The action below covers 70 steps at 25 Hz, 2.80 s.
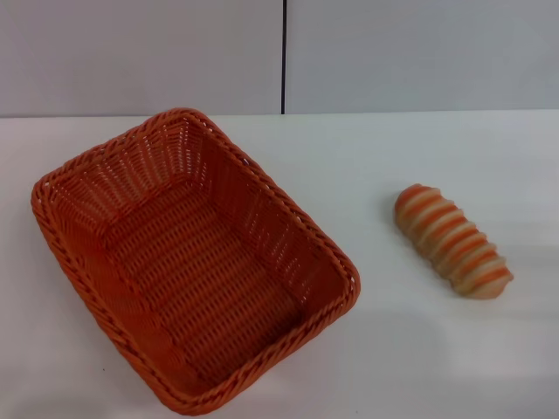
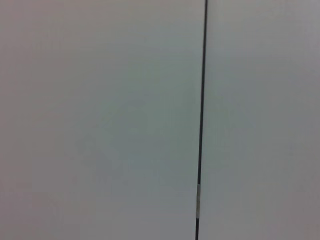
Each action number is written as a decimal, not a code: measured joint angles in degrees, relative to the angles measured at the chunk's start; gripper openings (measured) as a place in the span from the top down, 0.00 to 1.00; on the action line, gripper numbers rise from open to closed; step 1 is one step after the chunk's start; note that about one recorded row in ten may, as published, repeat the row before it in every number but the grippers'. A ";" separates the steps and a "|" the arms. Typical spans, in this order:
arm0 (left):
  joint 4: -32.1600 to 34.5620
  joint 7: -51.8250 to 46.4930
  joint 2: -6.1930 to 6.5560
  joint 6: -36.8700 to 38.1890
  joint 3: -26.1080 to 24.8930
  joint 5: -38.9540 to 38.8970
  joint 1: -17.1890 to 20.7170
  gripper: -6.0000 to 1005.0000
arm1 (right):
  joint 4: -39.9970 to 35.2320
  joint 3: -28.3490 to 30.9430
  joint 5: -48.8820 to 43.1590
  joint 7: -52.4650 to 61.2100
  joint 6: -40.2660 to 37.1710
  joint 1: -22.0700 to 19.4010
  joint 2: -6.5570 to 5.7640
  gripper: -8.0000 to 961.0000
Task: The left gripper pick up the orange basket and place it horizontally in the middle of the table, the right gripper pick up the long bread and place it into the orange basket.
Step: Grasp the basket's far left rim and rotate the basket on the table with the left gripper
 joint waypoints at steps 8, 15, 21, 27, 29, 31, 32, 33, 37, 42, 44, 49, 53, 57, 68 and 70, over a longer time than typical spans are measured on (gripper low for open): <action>3.91 -5.97 0.12 0.99 -0.03 0.05 0.02 0.52 | 0.17 -0.01 0.03 -0.01 0.12 -0.47 -0.03 0.57; 14.74 -18.26 0.10 6.31 3.07 0.40 0.35 0.33 | -0.22 0.01 0.03 0.30 0.48 -0.41 -0.11 0.57; 31.12 -37.39 0.07 11.29 8.58 0.51 -0.01 0.22 | -0.37 0.08 0.03 0.14 0.54 0.00 -0.17 0.56; 57.07 -57.68 -0.17 9.75 23.97 0.83 0.05 0.20 | -0.50 0.08 0.03 0.06 0.62 0.27 -0.16 0.56; 67.75 -65.43 -0.19 6.79 28.98 3.94 -0.07 0.20 | -0.50 0.08 0.03 0.09 0.66 0.43 -0.16 0.56; 71.00 -67.94 -0.17 6.00 30.31 5.69 -0.46 0.20 | -0.50 0.08 0.03 0.17 0.66 0.46 -0.16 0.55; 72.97 -69.34 -0.16 5.56 31.07 6.88 -0.70 0.20 | -0.50 0.08 0.03 0.23 0.67 0.51 -0.16 0.55; 76.71 -71.53 -0.17 5.01 32.43 9.16 -1.53 0.20 | -0.50 0.08 0.03 0.24 0.67 0.53 -0.16 0.55; 86.98 -76.90 -0.21 3.80 37.56 17.82 -4.59 0.20 | -0.50 0.08 -0.06 0.43 0.67 0.63 -0.16 0.55; 95.60 -84.21 -0.21 2.87 44.48 32.62 -10.90 0.20 | -0.48 0.00 -0.22 0.48 0.66 1.00 -0.16 0.55; 96.90 -87.35 -0.20 2.80 47.77 38.88 -13.85 0.20 | -0.41 -0.20 -0.29 0.49 0.66 1.20 -0.16 0.54; 98.15 -94.69 -0.46 3.06 57.84 54.24 -20.99 0.20 | -0.19 -0.43 -0.42 0.51 0.66 1.52 -0.10 0.54; 97.54 -98.62 -0.59 1.55 65.00 62.37 -24.73 0.20 | -0.07 -0.34 -0.42 0.53 0.91 1.53 -0.08 0.54; 95.91 -101.69 -0.74 0.77 69.98 67.95 -27.45 0.20 | 0.01 -0.13 -0.42 0.54 1.37 1.73 -0.07 0.53; 85.20 -108.07 -1.02 -3.63 79.22 76.48 -32.76 0.20 | 0.29 -0.28 -0.31 0.65 4.60 2.93 -0.05 0.53; 84.55 -108.89 -1.02 -4.12 80.36 77.15 -33.01 0.20 | 0.29 -0.38 -0.33 0.65 4.88 3.03 -0.06 0.52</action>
